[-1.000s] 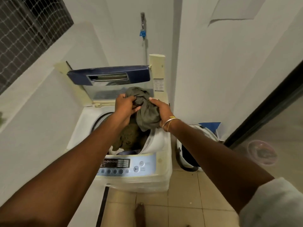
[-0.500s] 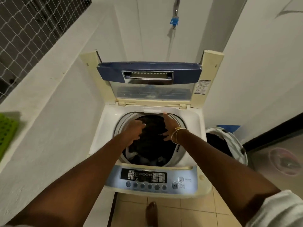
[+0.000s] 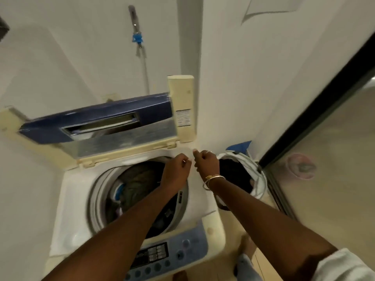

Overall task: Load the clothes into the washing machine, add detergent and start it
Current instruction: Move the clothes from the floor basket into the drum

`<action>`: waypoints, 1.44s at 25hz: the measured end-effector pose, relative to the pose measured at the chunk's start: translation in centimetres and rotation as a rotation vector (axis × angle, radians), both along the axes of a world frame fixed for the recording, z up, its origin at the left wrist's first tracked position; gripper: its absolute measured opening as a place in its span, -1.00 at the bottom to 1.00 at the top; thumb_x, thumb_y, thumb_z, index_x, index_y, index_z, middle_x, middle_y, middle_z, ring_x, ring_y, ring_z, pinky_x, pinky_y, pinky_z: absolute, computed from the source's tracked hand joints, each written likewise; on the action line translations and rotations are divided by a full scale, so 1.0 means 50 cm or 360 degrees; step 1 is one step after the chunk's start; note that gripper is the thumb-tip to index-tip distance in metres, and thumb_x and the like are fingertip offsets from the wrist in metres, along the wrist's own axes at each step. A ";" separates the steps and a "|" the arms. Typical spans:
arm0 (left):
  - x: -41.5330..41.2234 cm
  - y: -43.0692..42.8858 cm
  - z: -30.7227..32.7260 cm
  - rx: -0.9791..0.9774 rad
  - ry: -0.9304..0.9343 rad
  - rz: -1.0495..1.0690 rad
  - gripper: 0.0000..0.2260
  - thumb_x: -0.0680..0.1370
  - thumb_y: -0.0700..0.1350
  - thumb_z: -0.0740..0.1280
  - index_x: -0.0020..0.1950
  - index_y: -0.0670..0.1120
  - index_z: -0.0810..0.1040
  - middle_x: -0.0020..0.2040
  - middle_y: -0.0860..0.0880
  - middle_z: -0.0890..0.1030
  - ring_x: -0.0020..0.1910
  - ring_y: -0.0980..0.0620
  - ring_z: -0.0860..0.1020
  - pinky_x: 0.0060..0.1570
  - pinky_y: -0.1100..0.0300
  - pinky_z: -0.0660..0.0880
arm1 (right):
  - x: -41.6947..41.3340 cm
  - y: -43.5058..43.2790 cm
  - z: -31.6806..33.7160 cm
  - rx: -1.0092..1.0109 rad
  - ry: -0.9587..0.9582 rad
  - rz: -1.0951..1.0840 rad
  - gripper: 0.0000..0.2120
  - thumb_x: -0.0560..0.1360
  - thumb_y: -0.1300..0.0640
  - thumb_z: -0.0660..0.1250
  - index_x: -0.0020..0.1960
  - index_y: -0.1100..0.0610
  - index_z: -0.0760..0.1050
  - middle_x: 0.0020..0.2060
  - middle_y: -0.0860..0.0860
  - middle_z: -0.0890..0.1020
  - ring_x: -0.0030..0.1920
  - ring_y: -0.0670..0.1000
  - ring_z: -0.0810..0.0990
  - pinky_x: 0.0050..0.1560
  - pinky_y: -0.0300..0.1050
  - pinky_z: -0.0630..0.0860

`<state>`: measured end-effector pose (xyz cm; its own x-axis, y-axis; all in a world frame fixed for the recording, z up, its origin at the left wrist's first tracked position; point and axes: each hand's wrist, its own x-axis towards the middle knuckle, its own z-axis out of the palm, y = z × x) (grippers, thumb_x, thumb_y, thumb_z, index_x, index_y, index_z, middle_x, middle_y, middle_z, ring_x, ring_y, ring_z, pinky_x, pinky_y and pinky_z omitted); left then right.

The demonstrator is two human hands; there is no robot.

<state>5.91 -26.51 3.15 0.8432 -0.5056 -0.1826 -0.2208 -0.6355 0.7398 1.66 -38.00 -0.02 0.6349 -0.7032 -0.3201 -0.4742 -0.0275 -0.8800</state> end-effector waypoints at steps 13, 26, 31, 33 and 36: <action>-0.146 -0.534 -0.354 0.0375 0.0773 -0.0050 -0.83 0.58 -0.05 0.30 0.15 -0.03 0.52 0.03 -0.06 0.64 0.03 -0.06 0.61 0.14 -0.05 0.55 | -0.191 -0.523 -0.397 0.0357 0.0364 -0.0032 -0.83 0.38 -0.09 0.47 -0.19 -0.03 0.54 -0.29 -0.01 0.67 -0.19 0.00 0.67 -0.06 0.09 0.65; -0.087 -0.642 -0.821 0.0606 0.0862 0.0023 -0.58 0.54 -0.12 0.39 0.36 -0.12 0.38 0.07 -0.08 0.60 0.08 -0.04 0.59 0.10 0.18 0.48 | -0.141 -0.683 -0.805 0.0300 0.0912 0.0513 -0.48 0.41 -0.01 0.46 0.30 0.13 0.44 0.16 0.14 0.59 0.22 0.15 0.55 0.25 0.00 0.48; -0.068 -0.668 -1.092 0.0788 0.0708 0.0064 0.19 0.22 0.20 0.59 0.60 -0.08 -0.08 0.54 -0.17 0.19 0.50 -0.20 0.23 0.46 -0.04 0.25 | -0.093 -0.703 -1.029 -0.0144 0.0925 0.0448 0.01 0.19 -0.34 0.44 0.52 -0.09 0.09 0.46 0.09 0.31 0.46 0.18 0.28 0.44 0.19 0.28; -0.060 -0.689 -1.162 0.0863 0.0744 0.0029 0.31 0.19 0.16 0.64 0.60 -0.03 -0.25 0.58 -0.24 -0.03 0.55 -0.27 0.06 0.46 -0.12 0.17 | -0.081 -0.712 -1.094 -0.0231 0.1028 0.0636 0.20 0.18 -0.38 0.47 0.56 -0.12 -0.18 0.57 0.10 0.01 0.55 0.19 0.01 0.52 0.19 0.06; -0.040 -0.700 -1.276 0.0973 0.0599 -0.0037 0.44 0.07 0.26 0.64 0.57 0.04 -0.36 0.58 -0.28 -0.17 0.56 -0.31 -0.11 0.49 -0.25 0.04 | -0.081 -0.727 -1.189 0.0025 0.1132 0.0853 0.31 0.15 -0.38 0.53 0.53 -0.20 -0.35 0.56 0.18 -0.18 0.55 0.26 -0.10 0.51 0.26 0.01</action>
<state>3.92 -61.50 -60.64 0.6574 -0.2372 -0.7152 -0.0392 -0.9587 0.2818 -2.41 -74.36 -59.49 0.5246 -0.3609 -0.7710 -0.8354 -0.3928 -0.3845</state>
